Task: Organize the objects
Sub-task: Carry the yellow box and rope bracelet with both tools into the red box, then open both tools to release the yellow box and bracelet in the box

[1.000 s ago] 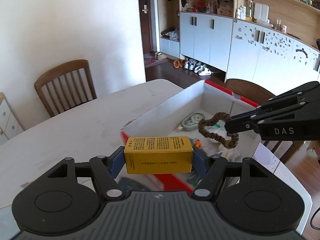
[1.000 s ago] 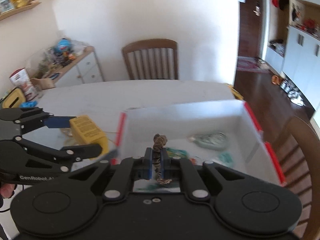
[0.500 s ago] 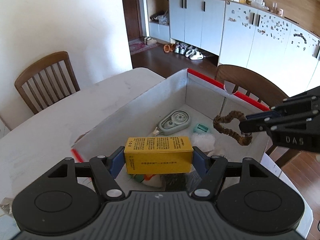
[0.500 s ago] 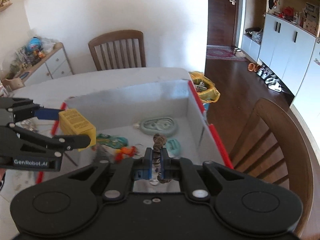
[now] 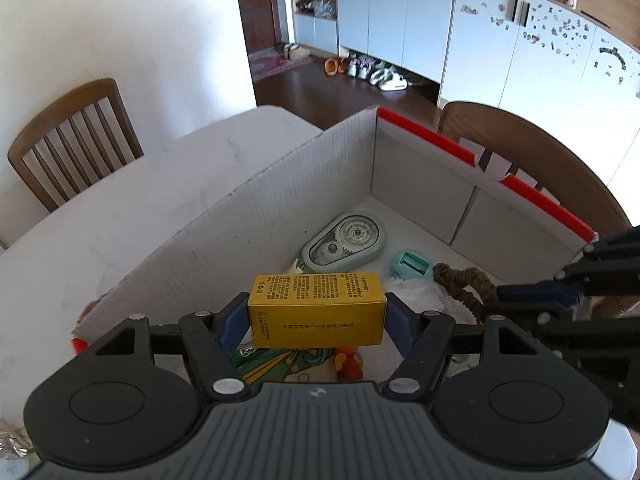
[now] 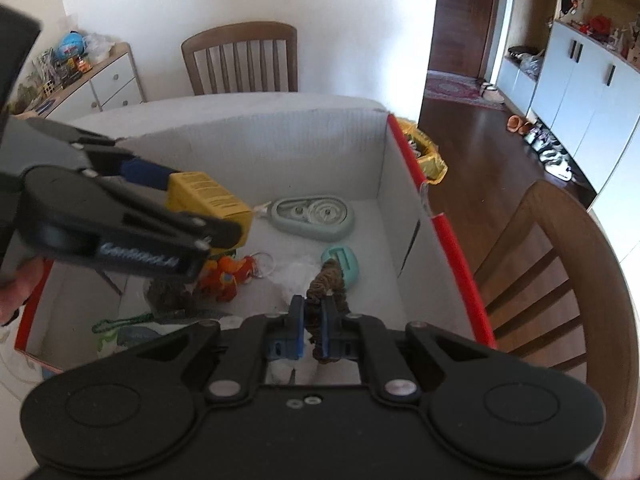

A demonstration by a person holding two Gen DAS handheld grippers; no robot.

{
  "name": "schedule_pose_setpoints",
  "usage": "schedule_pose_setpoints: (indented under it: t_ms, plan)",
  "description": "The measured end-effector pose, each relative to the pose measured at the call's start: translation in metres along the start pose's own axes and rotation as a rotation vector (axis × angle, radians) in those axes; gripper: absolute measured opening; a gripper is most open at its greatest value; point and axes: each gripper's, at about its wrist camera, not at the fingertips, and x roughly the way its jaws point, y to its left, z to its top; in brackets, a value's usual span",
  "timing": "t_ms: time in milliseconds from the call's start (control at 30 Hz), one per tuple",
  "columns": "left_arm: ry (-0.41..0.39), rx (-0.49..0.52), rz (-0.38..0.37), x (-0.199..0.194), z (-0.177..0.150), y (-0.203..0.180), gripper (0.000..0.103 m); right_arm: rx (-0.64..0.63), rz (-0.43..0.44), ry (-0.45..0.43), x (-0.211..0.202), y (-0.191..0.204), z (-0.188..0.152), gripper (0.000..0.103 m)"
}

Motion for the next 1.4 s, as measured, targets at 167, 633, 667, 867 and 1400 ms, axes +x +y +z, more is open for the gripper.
schedule_pose_setpoints:
  t_ms: [167, 633, 667, 867, 1400]
  plan:
    - [0.05, -0.005, -0.003, 0.016, 0.003, 0.0, 0.07, 0.007, 0.024, 0.024, 0.008, -0.005, 0.0, 0.007]
    - [0.122, -0.005, -0.02, 0.032, 0.008, -0.003, 0.071, 0.016, 0.088, 0.054, 0.009, -0.01, 0.006, 0.008]
    - [0.122, -0.007, -0.018, 0.031, 0.008, -0.003, 0.071, 0.013, 0.086, 0.055, 0.008, -0.009, 0.006, 0.009]
    - [0.101, -0.002, -0.026, 0.024, 0.007, -0.003, 0.072, 0.02, 0.085, 0.053, 0.004, -0.009, 0.009, 0.01]
    - [-0.032, -0.031, -0.037, -0.035, -0.004, 0.008, 0.073, 0.029, 0.077, 0.011, -0.022, 0.001, 0.012, 0.016]
